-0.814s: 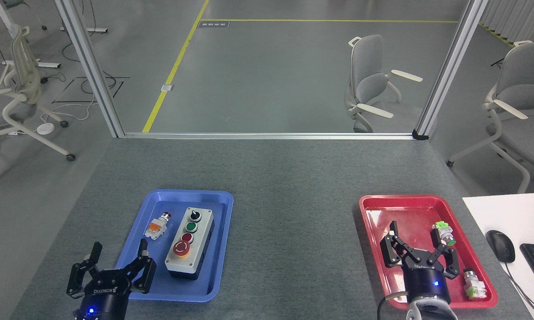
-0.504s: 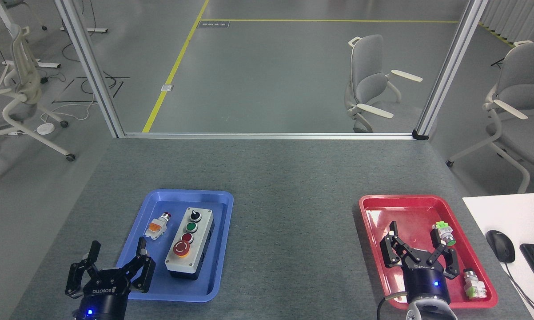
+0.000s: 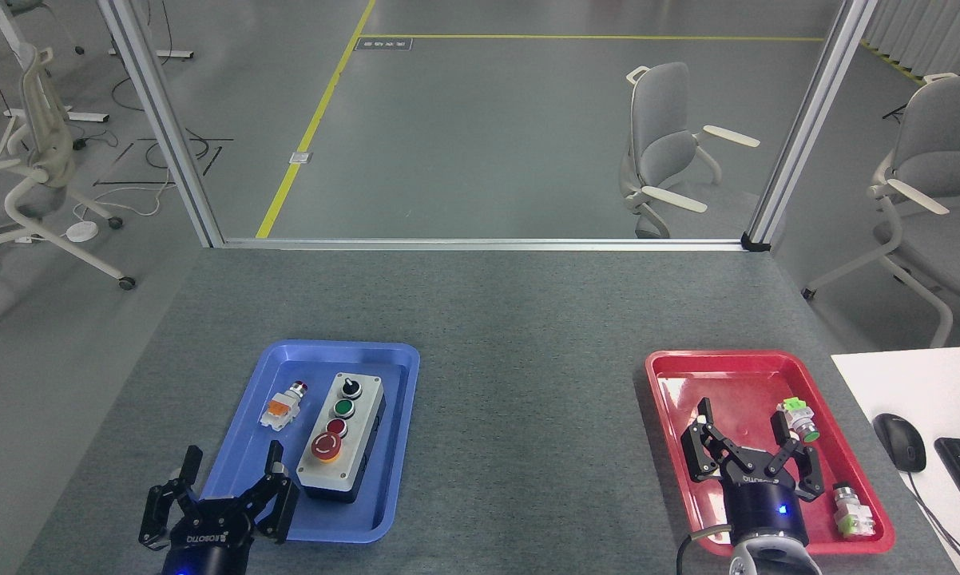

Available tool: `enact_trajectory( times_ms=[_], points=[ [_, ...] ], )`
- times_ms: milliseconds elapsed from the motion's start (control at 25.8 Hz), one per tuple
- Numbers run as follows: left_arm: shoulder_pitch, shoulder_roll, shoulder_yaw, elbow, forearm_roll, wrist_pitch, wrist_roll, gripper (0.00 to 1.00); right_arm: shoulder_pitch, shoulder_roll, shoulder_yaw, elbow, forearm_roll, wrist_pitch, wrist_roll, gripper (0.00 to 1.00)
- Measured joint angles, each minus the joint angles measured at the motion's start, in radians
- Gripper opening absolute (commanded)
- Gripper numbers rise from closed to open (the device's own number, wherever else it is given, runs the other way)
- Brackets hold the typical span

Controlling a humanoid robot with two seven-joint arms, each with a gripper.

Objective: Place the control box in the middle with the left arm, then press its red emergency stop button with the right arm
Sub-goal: 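Move the open left gripper toward the grey control box, then lower the left gripper onto the grey control box and close on it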

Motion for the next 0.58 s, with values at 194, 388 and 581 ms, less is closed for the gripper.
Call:
enact_trajectory(
  times_ms=[194, 388, 581],
  points=[
    [0.014, -0.021, -0.059, 0.043, -0.119, 0.051, 0.02, 0.99, 0.0, 0.0, 0.0, 0.0, 0.0, 0.0, 0.001, 0.99],
    [0.005, -0.036, -0.148, 0.135, -0.212, 0.157, 0.025, 0.99, 0.0, 0.001, 0.0, -0.001, 0.0, 0.0, 0.002, 0.99],
    [-0.068, -0.039, -0.185, 0.236, -0.229, 0.199, 0.02, 0.99, 0.0, 0.003, 0.0, -0.001, -0.001, 0.0, 0.002, 0.99]
  ],
)
